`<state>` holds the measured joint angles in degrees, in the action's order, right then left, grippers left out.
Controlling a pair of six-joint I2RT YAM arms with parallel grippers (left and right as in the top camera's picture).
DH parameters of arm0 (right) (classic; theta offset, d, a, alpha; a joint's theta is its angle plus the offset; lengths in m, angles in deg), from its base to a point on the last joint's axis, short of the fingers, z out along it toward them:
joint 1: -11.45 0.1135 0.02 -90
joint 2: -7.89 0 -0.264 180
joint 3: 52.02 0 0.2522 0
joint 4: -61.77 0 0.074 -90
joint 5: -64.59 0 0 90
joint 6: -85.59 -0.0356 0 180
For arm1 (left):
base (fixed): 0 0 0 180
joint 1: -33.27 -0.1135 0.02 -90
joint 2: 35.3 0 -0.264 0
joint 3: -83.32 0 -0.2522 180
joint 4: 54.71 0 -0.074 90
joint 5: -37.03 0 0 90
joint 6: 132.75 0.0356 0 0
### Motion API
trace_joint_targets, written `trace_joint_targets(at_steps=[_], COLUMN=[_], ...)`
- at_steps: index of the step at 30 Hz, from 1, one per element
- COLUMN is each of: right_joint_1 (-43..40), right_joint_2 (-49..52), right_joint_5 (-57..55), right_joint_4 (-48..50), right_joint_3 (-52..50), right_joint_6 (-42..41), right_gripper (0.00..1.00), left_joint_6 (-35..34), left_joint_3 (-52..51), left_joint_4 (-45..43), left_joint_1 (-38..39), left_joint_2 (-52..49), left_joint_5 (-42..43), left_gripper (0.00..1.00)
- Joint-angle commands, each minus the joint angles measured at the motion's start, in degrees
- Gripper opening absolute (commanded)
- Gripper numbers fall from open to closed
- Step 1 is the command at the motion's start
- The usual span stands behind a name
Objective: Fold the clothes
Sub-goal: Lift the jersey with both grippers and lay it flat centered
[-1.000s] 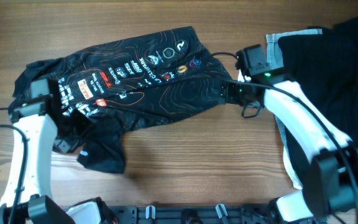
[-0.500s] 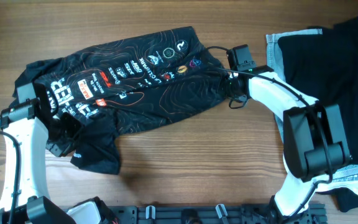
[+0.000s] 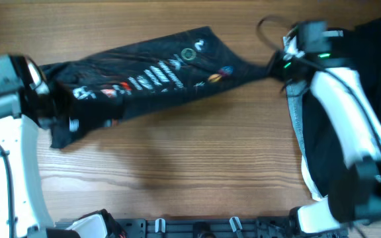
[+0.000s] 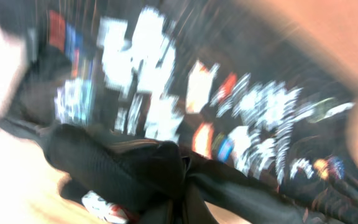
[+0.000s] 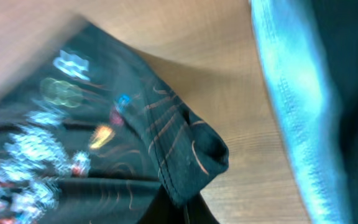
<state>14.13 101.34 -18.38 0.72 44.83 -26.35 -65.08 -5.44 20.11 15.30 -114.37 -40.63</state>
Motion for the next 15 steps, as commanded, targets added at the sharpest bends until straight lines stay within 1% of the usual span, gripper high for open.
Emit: trace_joint_targets(at_steps=[1,3,6,8,10,12,15], right_joint_1=[-0.3,-0.3,-0.3,-0.3,-0.3,-0.3,-0.3], right_joint_2=[-9.7,-14.2,-19.0,-21.5,-23.1,-24.1,-22.8], right_joint_5=[-0.1,-0.5,-1.4,-4.8,-6.7,-10.6,-12.0], right_joint_4=[-4.9,-7.0,-6.8,-6.1,-5.2,-4.2,-4.2], right_joint_3=[9.4,14.3,18.2,20.9,22.7,24.0,24.2], right_joint_6=[6.8,7.0,7.0,7.4,9.7,10.0,10.0], right_gripper=[0.04,0.04,0.04,0.04,0.04,0.04,0.04], left_joint_6=[2.6,2.6,2.6,2.6,2.6,2.6,2.6], left_joint_3=[15.7,25.2,34.5,38.8,41.0,41.2,41.0], left_joint_4=[2.7,5.6,7.2,6.9,6.3,4.9,4.8], left_joint_1=[2.4,3.2,3.2,3.2,3.2,3.2,3.2], left_joint_2=[1.0,1.2,2.5,4.2,5.8,7.7,7.1], left_joint_5=[2.5,2.5,2.4,2.4,2.4,2.4,2.4], left_gripper=[0.04,0.04,0.04,0.04,0.04,0.04,0.04])
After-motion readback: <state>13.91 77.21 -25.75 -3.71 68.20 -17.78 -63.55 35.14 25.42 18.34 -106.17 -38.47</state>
